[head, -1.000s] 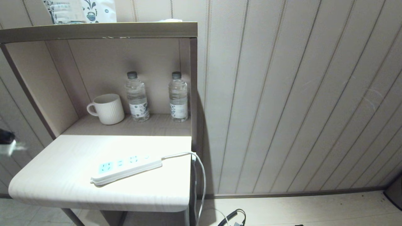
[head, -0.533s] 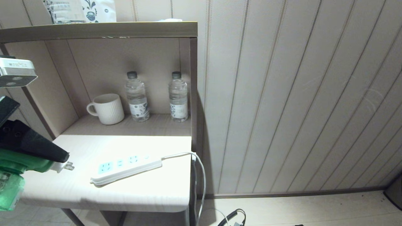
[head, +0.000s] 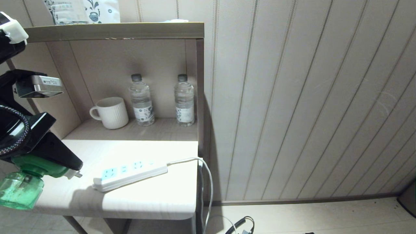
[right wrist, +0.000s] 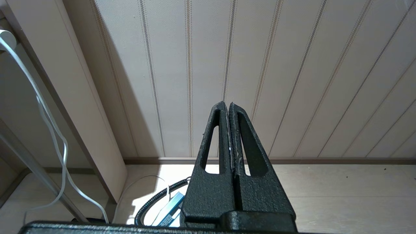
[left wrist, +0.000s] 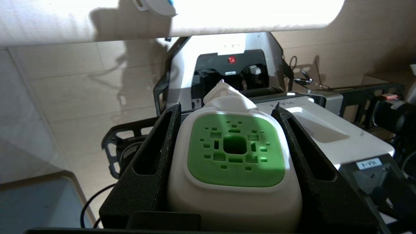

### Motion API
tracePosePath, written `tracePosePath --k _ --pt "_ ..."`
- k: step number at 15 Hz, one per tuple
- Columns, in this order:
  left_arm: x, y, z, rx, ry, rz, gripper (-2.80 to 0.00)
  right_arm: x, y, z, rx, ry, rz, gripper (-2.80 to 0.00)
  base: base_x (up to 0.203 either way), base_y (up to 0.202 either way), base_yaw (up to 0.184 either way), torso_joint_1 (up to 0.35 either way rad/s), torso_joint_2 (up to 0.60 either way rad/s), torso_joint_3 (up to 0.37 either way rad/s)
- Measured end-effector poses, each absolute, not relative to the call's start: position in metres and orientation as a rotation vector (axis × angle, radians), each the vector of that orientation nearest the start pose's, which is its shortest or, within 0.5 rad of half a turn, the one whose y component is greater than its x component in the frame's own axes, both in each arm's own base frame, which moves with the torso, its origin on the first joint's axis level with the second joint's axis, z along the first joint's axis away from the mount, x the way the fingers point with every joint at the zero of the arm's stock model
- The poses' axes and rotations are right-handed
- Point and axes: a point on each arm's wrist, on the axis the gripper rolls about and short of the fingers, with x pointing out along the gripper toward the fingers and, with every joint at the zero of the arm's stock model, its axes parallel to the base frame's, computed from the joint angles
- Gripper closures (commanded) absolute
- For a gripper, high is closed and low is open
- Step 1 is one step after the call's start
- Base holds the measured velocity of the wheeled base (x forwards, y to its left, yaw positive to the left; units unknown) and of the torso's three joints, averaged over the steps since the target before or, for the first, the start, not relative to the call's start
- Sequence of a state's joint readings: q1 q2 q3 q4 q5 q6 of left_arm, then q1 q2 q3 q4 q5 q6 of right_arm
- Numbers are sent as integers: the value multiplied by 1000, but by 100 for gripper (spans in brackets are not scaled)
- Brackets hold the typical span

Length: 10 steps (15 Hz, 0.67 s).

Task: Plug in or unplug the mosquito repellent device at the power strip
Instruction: Insert the plug into the socket

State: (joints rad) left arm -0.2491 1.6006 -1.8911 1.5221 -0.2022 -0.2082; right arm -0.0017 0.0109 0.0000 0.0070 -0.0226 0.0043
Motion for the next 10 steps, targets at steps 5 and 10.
tracePosePath --k 5,10 --pt "187 -58 321 -121 1300 -259 0 -22 0 75 6 18 -24 0 0 0 0 28 -63 -38" --pt "191 -63 318 -106 1316 -260 0 -22 0 75 -3 17 -20 0 0 0 0 183 -430 -249"
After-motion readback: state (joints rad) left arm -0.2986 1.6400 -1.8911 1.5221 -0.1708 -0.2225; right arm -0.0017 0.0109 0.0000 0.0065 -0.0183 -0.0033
